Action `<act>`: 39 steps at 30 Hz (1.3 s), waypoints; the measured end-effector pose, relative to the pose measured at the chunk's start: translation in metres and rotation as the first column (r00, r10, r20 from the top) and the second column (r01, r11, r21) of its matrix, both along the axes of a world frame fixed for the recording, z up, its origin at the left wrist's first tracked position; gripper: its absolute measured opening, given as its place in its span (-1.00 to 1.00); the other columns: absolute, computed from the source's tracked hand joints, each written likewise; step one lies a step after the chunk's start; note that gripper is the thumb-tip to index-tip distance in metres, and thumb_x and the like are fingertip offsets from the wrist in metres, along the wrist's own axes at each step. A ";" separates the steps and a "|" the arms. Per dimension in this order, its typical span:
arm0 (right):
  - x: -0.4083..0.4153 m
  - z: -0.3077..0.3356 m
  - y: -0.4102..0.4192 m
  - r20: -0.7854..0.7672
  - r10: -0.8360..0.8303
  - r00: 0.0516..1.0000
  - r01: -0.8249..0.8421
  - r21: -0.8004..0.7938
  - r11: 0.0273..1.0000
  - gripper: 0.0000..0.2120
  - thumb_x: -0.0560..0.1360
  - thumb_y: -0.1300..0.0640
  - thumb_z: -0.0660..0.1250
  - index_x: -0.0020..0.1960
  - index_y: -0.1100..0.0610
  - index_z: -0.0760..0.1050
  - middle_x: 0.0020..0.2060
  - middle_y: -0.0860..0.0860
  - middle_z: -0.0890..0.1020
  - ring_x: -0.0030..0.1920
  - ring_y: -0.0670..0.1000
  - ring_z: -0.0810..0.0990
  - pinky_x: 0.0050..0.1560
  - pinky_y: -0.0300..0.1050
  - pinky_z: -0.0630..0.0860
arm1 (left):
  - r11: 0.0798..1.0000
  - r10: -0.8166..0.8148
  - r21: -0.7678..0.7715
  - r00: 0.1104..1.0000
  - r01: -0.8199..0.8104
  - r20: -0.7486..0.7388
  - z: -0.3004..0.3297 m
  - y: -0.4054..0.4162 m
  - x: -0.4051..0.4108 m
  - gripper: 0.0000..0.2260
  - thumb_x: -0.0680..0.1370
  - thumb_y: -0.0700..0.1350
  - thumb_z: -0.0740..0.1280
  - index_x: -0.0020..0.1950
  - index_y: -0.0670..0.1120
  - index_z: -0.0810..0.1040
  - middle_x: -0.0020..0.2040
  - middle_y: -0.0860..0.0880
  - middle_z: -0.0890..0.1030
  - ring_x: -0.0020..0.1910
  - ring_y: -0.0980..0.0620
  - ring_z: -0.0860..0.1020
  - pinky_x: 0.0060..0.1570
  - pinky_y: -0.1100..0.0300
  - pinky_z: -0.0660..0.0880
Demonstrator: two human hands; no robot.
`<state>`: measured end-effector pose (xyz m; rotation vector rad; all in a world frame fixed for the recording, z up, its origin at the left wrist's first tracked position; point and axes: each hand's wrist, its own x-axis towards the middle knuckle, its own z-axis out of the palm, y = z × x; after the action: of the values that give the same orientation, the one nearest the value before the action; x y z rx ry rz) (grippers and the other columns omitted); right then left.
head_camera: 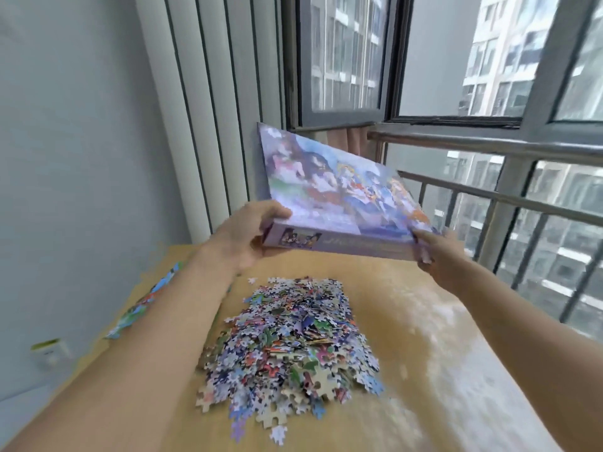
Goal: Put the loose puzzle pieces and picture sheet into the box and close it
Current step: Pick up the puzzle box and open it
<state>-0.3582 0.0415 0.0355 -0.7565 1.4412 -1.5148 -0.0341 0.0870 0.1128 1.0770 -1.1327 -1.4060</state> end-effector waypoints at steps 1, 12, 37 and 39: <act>0.000 0.008 0.010 -0.051 -0.014 0.999 0.013 -0.010 1.000 -0.36 0.28 -0.08 0.61 0.22 0.01 0.37 0.15 0.07 0.50 -0.25 -0.01 0.48 -0.31 -0.16 0.38 | 1.000 -0.013 0.006 1.000 0.013 -0.007 0.004 0.019 -0.011 -0.89 0.50 -0.18 0.36 0.01 -0.11 0.53 -0.10 -0.14 0.61 -0.13 -0.08 0.59 0.09 -0.03 0.59; 0.085 0.139 0.179 -0.886 -0.228 0.403 -0.607 -0.446 0.658 -0.20 0.45 0.05 0.48 0.58 -0.15 0.19 0.58 -0.08 0.18 0.52 0.03 0.28 0.42 0.15 0.42 | 0.778 0.405 -0.587 0.892 -0.222 0.199 0.016 0.128 -0.087 -0.69 0.40 -0.13 0.49 0.08 -0.06 0.51 -0.14 0.00 0.61 -0.31 0.16 0.53 -0.34 0.29 0.49; 0.041 0.225 0.222 -0.485 -0.816 -0.314 -0.699 -0.463 0.545 -0.60 0.37 0.07 0.58 0.13 0.09 0.50 0.07 0.03 0.59 0.09 0.14 0.55 0.13 0.12 0.47 | 0.200 0.717 -0.956 0.633 0.215 0.293 0.069 0.156 -0.060 -0.46 0.40 -0.19 0.54 0.34 -0.02 0.46 0.11 -0.05 0.62 -0.09 0.02 0.60 -0.13 0.19 0.62; 0.033 0.219 0.221 -0.484 -0.816 -0.317 -0.687 -0.476 0.549 -0.55 0.35 0.06 0.59 0.11 0.09 0.46 0.06 0.05 0.59 0.06 0.15 0.56 0.09 0.10 0.47 | 0.178 0.693 -0.957 0.661 0.228 0.286 0.072 0.153 -0.062 -0.45 0.37 -0.20 0.57 0.31 -0.03 0.50 0.16 -0.05 0.63 0.00 0.01 0.62 -0.07 0.20 0.63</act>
<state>-0.3255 0.2627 0.2547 -3.6893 1.4961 -1.3746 -0.0957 0.2403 0.1848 0.6903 -1.8591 0.3606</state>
